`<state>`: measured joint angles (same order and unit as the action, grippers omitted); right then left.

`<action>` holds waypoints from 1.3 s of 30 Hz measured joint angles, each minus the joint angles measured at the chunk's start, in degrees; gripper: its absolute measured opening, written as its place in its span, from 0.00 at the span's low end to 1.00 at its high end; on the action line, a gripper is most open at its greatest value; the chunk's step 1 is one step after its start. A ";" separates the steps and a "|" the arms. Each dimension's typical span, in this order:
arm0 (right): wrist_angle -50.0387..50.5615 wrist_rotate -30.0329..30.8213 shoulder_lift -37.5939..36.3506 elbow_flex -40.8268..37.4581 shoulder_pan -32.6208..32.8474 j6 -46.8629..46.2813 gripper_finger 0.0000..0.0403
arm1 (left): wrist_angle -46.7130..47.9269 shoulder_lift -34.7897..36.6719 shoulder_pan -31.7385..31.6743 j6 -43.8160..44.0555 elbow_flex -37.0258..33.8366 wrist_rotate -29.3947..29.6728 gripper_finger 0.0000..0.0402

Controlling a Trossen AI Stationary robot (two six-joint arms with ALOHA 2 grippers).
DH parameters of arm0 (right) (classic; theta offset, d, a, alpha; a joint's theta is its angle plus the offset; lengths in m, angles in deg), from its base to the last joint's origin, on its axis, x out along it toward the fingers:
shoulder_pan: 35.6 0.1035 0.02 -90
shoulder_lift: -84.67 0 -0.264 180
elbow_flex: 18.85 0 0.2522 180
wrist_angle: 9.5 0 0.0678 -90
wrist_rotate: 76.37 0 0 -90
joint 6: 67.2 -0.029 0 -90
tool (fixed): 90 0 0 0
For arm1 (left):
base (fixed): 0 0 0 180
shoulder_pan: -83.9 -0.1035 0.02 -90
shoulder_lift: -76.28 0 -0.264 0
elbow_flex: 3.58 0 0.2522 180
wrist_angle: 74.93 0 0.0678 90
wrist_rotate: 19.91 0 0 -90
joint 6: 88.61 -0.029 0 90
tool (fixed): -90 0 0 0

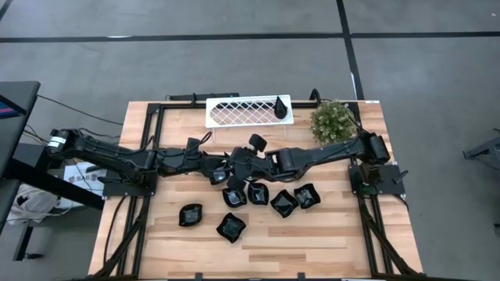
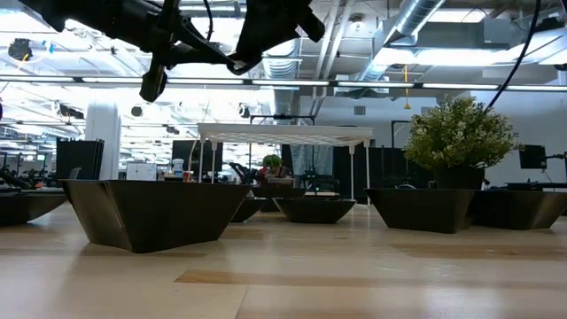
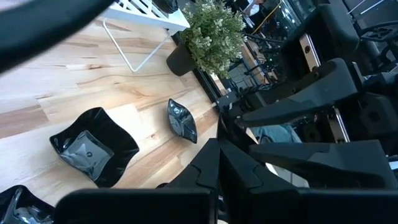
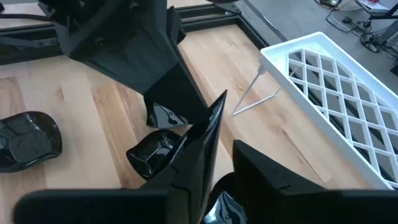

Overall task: Pick & Place Mini shaped plates
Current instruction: Stack the black drop shaped plate on top of the black drop shaped plate on the shelf

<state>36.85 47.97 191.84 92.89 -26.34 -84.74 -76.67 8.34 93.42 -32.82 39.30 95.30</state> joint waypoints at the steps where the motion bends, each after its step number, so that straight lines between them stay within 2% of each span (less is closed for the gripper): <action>1: -0.10 -0.03 0.00 0.00 0.00 0.00 0.16 | 0.00 0.00 0.00 0.00 0.00 0.00 0.01; 8: -0.19 0.01 0.00 0.00 -0.02 0.09 0.02 | 0.00 -0.01 0.01 0.00 0.00 0.00 0.01; 27: -0.10 0.01 -0.02 0.00 -0.02 -1.52 0.00 | -0.34 0.00 0.02 -1.51 0.00 0.04 0.02; 39: -0.43 -0.08 -0.04 0.00 0.09 -1.61 0.00 | -0.59 0.02 -0.33 -3.48 0.00 -4.20 0.25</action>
<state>36.41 47.89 191.80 92.89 -26.26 -86.35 -77.26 8.36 93.09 -36.31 39.30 91.10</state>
